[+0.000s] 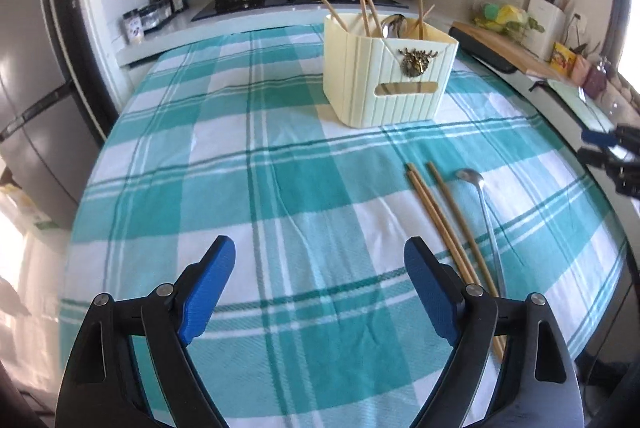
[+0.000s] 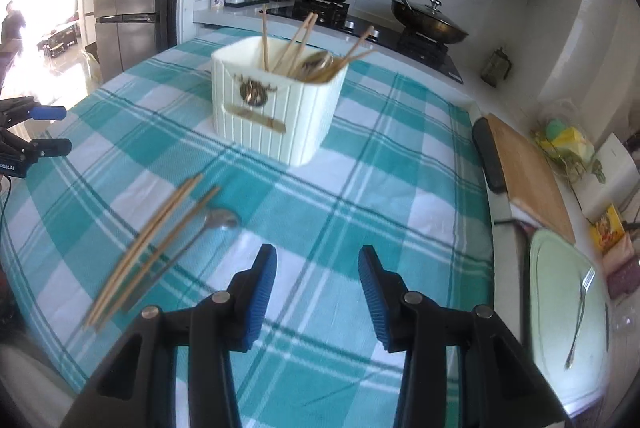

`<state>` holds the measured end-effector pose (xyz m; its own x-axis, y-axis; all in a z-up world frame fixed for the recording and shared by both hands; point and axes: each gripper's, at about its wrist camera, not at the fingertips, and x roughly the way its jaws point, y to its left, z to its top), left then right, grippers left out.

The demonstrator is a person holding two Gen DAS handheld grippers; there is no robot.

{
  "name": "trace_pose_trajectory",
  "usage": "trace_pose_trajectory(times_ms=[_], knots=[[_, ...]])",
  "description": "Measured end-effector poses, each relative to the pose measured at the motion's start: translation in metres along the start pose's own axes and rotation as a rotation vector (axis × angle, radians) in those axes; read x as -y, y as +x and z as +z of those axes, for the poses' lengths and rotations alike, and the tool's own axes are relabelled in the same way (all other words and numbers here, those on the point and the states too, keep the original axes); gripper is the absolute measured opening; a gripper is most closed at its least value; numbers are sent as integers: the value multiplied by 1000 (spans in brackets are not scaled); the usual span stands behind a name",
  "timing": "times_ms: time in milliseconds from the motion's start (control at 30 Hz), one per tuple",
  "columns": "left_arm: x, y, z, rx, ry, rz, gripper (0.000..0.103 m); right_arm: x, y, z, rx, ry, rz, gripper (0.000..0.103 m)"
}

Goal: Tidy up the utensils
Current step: 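Move both grippers back over the remaining chopsticks and spoon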

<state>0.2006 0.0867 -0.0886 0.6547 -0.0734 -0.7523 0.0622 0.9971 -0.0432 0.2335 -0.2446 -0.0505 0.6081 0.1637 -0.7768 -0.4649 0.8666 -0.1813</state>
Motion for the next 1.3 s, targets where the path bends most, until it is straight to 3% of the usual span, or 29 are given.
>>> trace_pose_trajectory(times_ms=[167,333,967,1300], knots=[[0,16,-32,-10,-84,21,87,-9,12,-56,1,130,-25,43],[1,30,-39,10,-113,25,87,-12,24,-76,20,255,-14,43],[9,47,-44,27,-114,10,88,-23,31,-77,85,363,-5,43],[-1,50,-45,10,-171,-14,89,-54,46,-65,46,340,99,43]])
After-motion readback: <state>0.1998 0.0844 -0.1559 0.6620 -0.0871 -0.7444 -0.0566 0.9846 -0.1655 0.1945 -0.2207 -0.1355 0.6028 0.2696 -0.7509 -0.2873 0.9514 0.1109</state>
